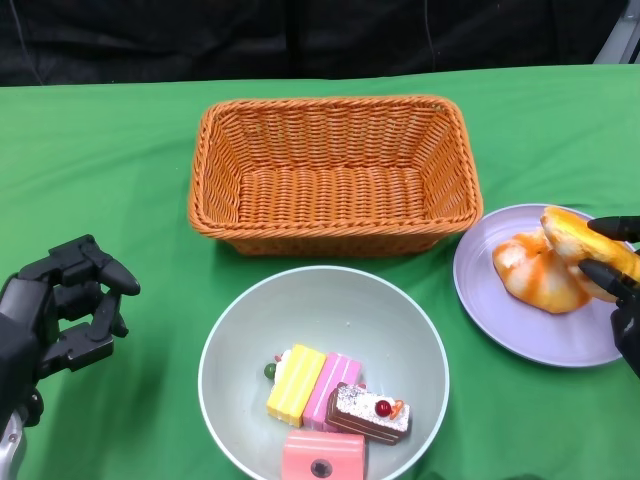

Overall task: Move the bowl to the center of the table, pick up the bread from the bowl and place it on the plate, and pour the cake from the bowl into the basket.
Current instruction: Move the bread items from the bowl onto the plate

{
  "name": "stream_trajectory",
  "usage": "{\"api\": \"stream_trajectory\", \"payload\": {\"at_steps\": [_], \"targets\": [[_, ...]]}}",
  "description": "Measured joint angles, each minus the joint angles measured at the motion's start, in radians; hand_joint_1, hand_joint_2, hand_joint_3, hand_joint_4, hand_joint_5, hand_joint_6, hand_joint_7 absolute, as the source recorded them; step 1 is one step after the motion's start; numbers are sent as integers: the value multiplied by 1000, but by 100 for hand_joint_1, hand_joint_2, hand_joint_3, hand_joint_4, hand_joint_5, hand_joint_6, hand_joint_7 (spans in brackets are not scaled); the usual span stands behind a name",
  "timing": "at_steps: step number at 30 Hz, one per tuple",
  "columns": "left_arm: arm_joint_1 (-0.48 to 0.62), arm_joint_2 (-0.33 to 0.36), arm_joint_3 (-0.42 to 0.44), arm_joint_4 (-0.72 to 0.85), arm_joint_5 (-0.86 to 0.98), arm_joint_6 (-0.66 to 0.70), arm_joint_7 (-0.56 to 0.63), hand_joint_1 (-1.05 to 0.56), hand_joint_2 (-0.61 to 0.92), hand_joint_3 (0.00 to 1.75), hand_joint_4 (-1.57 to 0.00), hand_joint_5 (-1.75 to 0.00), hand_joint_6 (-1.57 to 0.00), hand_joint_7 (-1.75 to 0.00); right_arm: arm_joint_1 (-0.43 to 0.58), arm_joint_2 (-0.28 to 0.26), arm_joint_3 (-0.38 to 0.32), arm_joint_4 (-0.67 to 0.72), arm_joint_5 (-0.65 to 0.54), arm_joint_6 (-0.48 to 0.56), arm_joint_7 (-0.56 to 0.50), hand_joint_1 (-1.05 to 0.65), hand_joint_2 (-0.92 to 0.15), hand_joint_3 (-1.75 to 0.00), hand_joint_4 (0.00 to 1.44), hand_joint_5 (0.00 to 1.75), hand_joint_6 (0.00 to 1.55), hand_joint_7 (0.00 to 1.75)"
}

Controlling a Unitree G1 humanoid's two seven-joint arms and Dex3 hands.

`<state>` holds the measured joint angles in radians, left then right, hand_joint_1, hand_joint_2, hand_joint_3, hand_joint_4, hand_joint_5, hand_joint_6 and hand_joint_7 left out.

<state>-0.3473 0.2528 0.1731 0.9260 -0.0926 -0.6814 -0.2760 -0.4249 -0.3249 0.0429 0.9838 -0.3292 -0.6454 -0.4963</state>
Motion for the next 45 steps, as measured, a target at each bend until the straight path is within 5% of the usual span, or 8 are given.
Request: {"api": "stream_trajectory", "payload": {"at_steps": [10,18,25,31,39,45], "targets": [[-2,0,2,2,-2,0,-7,1,66,98,-70,-174,-70,-145,10,19,-29,-53,35,94,31,-11,-92,-1,75,131,103,32],[-6,0,3,2,-2,7,-14,1,65,100,-69,-175,-71,-144,44,42,-48,-124,49,115,18,-13,-92,-2,71,168,108,29],[-12,2,5,5,-2,8,-16,1,65,102,-68,-174,-69,-145,123,75,-58,-275,45,26,4,-13,-92,-3,71,175,109,34],[-19,6,5,11,-2,15,-16,1,65,100,-68,-173,-69,-145,178,91,-62,-415,-4,42,-9,-15,-92,-2,74,175,96,64],[-24,6,5,19,-1,17,-16,2,64,103,-70,-174,-70,-147,198,100,-79,-479,3,45,1,-15,-91,-1,73,173,93,71],[-31,6,4,26,1,15,-16,1,63,103,-69,-175,-70,-147,225,158,-81,-605,106,111,112,-14,-92,-7,74,142,87,82]]}}
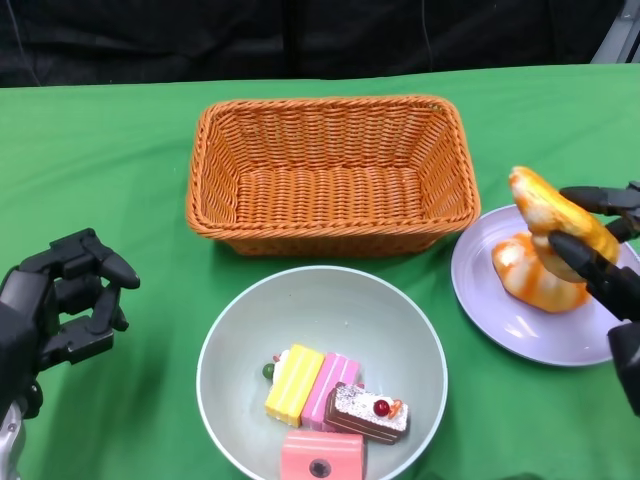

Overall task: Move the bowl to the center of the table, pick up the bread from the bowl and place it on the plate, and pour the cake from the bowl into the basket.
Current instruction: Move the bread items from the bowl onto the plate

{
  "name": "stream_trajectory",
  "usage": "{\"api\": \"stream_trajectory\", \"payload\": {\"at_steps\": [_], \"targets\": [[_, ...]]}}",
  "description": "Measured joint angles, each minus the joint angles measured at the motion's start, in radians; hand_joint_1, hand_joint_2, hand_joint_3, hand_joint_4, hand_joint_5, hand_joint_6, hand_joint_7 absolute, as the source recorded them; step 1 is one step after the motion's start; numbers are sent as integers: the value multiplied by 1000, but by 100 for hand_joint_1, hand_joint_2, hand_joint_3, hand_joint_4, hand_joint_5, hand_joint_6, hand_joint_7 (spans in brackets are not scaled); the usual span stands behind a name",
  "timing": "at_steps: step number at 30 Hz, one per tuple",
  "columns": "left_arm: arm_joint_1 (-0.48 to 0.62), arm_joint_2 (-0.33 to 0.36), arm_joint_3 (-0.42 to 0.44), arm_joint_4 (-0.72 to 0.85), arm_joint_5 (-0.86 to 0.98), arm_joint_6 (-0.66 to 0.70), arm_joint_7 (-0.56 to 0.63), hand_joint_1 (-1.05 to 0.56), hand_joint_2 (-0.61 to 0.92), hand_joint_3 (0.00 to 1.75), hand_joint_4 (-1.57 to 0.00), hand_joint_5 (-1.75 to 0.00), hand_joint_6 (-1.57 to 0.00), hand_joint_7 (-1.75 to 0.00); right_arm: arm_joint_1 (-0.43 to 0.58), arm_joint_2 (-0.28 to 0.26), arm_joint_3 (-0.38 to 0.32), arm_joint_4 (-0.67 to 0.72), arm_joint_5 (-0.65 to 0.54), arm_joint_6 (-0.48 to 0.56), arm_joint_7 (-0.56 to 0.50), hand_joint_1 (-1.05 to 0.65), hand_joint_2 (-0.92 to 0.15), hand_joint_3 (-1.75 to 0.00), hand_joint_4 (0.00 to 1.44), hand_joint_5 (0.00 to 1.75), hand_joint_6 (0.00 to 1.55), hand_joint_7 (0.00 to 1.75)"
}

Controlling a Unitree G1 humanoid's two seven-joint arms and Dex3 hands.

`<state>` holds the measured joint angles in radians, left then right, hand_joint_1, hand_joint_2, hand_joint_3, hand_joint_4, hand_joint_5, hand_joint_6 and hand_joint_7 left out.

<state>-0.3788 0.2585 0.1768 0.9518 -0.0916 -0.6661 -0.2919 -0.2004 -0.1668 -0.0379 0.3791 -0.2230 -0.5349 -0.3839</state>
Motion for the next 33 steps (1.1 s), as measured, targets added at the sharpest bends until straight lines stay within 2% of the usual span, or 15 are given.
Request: {"api": "stream_trajectory", "payload": {"at_steps": [6,15,19,26,33], "targets": [[-1,0,0,10,-1,-1,0,0,63,103,-70,-175,-71,-146,12,50,0,-116,137,109,144,-15,-92,-13,74,136,84,85],[-2,0,0,13,0,-8,0,0,63,103,-69,-174,-71,-145,15,111,-14,-205,252,266,243,-15,-92,-17,72,135,82,87],[-2,0,0,13,-1,-7,0,0,63,103,-70,-175,-72,-145,16,138,-27,-250,305,384,273,-15,-92,-19,71,138,80,89],[-2,0,0,13,0,-6,0,2,64,102,-68,-175,-70,-145,19,160,-45,-288,348,530,296,-15,-92,-26,67,138,76,90],[-2,1,0,13,-1,-6,-1,3,65,101,-66,-175,-68,-147,50,166,-68,-313,365,631,299,-16,-92,-28,62,142,73,94]]}}
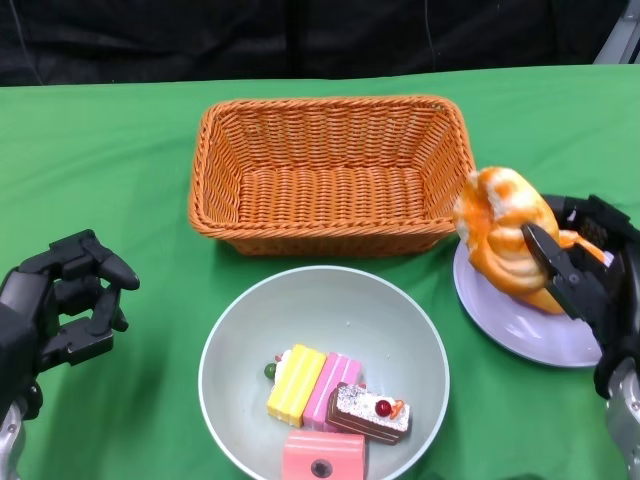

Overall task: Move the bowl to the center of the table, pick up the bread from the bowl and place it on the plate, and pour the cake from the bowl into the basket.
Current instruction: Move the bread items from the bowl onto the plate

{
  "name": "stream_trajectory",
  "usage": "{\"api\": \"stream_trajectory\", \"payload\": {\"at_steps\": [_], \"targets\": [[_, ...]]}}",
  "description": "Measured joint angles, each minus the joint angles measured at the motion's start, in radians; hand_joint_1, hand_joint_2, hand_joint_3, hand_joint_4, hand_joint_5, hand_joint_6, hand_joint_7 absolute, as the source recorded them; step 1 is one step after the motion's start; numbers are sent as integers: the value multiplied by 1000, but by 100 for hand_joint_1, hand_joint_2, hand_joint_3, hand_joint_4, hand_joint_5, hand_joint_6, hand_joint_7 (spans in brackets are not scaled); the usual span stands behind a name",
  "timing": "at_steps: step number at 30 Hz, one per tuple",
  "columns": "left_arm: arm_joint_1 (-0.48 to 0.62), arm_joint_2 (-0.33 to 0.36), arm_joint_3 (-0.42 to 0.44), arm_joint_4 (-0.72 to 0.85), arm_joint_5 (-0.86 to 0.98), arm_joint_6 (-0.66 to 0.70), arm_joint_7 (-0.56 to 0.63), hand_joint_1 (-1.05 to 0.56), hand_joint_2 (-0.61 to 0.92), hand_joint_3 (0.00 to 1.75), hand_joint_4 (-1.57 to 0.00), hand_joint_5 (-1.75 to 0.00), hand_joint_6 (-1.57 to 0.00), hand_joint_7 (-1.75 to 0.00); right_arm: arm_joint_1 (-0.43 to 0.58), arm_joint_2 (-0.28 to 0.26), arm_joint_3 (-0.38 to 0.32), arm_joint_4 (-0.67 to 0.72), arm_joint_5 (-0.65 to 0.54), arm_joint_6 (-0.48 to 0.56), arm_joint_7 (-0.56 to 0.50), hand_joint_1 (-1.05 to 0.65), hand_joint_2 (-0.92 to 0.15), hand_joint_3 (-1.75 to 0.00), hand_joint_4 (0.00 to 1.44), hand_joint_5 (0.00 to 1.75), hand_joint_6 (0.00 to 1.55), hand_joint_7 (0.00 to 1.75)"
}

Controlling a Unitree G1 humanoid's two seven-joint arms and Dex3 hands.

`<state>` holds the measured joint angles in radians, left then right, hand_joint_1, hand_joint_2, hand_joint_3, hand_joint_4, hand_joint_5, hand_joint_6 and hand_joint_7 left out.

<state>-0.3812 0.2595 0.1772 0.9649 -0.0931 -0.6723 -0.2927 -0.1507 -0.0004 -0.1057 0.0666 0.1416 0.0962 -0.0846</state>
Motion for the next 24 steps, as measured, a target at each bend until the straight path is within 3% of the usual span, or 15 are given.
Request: {"api": "stream_trajectory", "payload": {"at_steps": [12,20,24], "targets": [[-4,6,0,8,0,0,-7,2,66,99,-68,-175,-69,-145,84,24,-13,-83,7,10,10,-17,-92,-29,65,144,71,98],[-5,6,2,11,-2,0,-17,0,64,101,-68,-174,-70,-145,93,25,-50,-98,61,82,32,-17,-92,-32,62,145,69,99],[-5,6,2,11,-1,0,-17,-1,64,100,-68,-174,-69,-145,93,26,-60,-111,83,169,24,-15,-92,-30,61,143,68,98]]}}
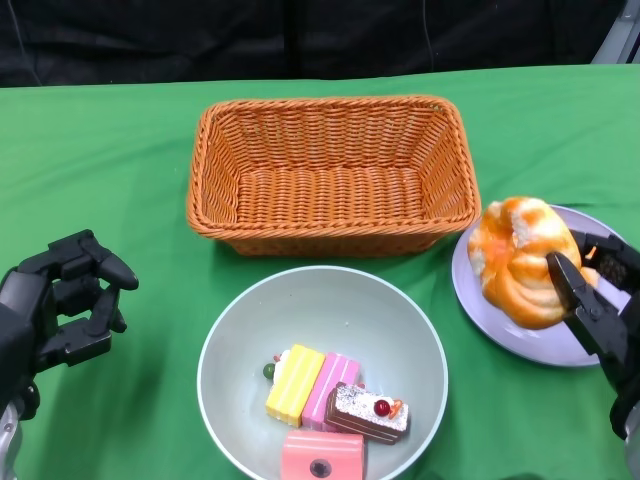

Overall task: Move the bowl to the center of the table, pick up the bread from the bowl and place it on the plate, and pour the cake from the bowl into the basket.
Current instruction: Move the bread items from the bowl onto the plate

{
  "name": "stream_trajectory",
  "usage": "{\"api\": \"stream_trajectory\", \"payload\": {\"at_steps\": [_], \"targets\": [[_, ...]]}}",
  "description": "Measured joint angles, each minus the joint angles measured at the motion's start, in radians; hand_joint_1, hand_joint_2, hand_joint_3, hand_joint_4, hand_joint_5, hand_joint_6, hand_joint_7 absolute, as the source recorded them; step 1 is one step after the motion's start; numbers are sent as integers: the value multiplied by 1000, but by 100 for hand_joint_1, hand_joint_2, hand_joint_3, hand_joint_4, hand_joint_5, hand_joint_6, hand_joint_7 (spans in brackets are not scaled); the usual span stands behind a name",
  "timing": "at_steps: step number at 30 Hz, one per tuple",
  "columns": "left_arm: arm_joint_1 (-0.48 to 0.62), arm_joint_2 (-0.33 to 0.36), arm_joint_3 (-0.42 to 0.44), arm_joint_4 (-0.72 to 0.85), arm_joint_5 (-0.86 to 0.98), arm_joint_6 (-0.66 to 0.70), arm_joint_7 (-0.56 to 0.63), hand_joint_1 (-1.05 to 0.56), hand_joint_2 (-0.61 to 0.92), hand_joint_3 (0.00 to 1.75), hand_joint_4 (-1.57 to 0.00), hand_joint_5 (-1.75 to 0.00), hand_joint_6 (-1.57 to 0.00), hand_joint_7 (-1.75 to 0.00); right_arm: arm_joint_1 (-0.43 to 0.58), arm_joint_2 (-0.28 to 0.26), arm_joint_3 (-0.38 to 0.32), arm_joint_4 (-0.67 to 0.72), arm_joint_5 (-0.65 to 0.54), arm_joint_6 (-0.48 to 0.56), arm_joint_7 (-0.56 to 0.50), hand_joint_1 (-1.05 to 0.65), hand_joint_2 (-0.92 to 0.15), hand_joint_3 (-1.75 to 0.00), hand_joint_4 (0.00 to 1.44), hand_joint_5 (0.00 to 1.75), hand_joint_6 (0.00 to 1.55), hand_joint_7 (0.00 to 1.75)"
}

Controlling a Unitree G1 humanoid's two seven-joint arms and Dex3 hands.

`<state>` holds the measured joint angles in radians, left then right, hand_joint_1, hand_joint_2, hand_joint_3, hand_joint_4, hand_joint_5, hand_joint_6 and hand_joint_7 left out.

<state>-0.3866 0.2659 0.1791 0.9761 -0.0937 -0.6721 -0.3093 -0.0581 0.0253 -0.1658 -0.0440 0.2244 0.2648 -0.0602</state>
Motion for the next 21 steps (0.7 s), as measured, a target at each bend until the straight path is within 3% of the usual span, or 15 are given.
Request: {"api": "stream_trajectory", "payload": {"at_steps": [7,21], "targets": [[0,0,0,0,0,0,0,-1,63,102,-70,-173,-71,-145,-7,0,-25,-13,12,116,-15,-16,-92,-29,60,142,66,97],[0,1,0,0,1,-1,0,-1,63,101,-69,-174,-71,-144,-24,0,-29,-4,-3,198,-25,-18,-92,-30,57,139,63,95]]}}
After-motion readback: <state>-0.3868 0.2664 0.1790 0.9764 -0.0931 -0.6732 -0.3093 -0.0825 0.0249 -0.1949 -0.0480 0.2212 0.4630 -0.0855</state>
